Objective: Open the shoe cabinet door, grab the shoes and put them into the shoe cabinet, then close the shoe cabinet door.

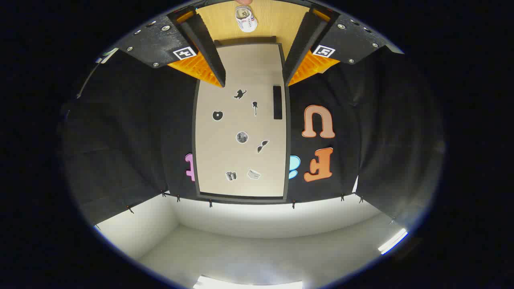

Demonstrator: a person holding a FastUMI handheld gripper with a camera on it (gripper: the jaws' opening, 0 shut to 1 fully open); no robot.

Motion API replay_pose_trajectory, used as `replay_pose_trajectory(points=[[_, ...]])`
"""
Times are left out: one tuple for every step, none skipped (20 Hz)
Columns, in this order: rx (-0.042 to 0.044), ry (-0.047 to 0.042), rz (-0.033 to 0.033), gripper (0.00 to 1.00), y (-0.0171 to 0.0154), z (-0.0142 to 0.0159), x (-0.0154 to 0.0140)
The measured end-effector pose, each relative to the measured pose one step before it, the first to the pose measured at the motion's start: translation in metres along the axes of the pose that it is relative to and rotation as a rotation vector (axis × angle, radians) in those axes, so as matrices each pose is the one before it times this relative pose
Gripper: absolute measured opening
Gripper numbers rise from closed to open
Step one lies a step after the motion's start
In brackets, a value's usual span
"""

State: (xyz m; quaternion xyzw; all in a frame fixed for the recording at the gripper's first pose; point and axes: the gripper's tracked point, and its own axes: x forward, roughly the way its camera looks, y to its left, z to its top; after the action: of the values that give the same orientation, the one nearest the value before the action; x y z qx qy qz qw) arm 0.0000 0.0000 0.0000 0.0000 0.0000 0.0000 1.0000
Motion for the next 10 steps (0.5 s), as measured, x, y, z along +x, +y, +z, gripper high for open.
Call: replay_pose_trajectory(points=[[-0.00026,-0.00152,0.00079,0.90,0.00063,0.00026,0.00124],[-0.00245,-0.00158,-0.00116,0.90,0.00030,0.00065,0.00199],[-0.00228,-0.00069,-0.00010,0.89,0.00069,-0.00023,0.00127],[-0.00084,0.00013,0.00054,0.90,0.00134,-0.00024,0.00264],[0.00091,-0.00085,0.00029,0.89,0.00166,0.00010,0.00138],[0.00142,0.00069,0.00048,0.89,0.00200,-0.00049,0.00243],[0.00077,0.00202,0.00254,0.90,0.00265,-0.00060,0.00263],[-0.00034,0.00150,0.00172,0.89,0.00284,-0.00085,0.00344],[-0.00068,0.00025,0.00189,0.89,0.00278,-0.00018,0.00325],[-0.00112,-0.00106,0.00171,0.89,0.00379,-0.00039,0.00318]])
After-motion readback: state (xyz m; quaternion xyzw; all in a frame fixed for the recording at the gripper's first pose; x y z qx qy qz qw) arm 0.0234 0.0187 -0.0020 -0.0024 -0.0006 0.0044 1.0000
